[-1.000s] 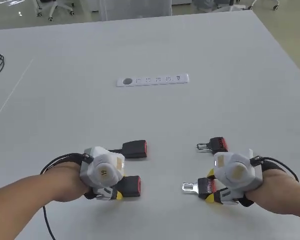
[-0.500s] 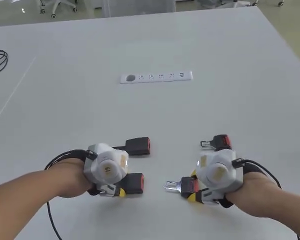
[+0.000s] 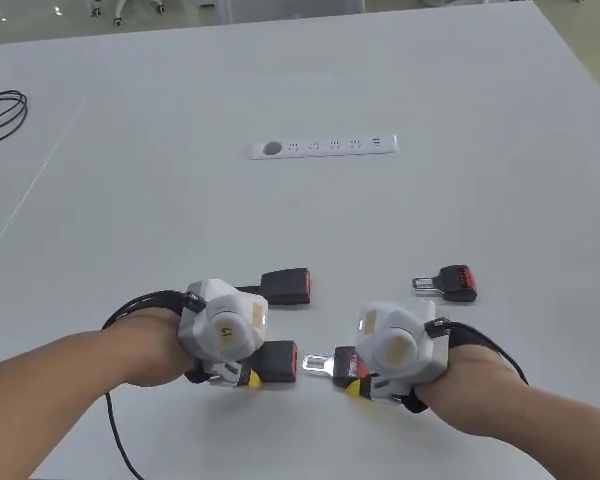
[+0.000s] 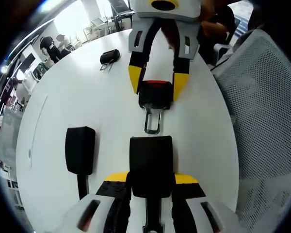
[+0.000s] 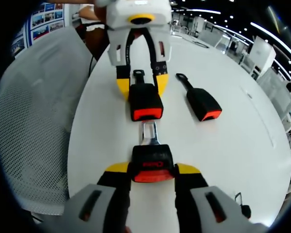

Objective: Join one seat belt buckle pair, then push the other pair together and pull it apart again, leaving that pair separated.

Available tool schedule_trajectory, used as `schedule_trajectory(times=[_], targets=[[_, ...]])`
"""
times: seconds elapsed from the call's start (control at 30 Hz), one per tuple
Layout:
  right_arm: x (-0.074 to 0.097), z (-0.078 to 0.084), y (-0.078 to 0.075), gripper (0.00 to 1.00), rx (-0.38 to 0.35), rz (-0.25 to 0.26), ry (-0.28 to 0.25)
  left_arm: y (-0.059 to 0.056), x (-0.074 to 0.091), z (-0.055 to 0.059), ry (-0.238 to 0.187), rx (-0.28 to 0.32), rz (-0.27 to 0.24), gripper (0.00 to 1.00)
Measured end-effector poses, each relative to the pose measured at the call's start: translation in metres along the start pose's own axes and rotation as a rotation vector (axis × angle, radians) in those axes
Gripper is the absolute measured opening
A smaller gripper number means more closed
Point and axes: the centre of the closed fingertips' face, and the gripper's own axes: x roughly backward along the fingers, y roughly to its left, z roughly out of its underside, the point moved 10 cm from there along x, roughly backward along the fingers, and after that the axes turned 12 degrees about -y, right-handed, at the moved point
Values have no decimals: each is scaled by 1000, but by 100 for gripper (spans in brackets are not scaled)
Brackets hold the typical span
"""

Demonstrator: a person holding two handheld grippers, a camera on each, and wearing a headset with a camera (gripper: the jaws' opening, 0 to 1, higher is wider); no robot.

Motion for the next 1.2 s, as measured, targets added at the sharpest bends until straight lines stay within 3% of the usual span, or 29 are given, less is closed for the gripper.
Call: schedule_trajectory(times=[0.43, 0.73, 1.2], targets=[[-11, -10, 1, 34, 61, -15, -12, 0, -1, -2, 12, -19, 12, 32], [-12, -10, -2, 32, 36, -30, -43, 0, -1, -4, 20, -26, 11, 31], [-27, -24, 0, 30, 36, -29, -54, -1, -2, 0, -7, -27, 9, 30]])
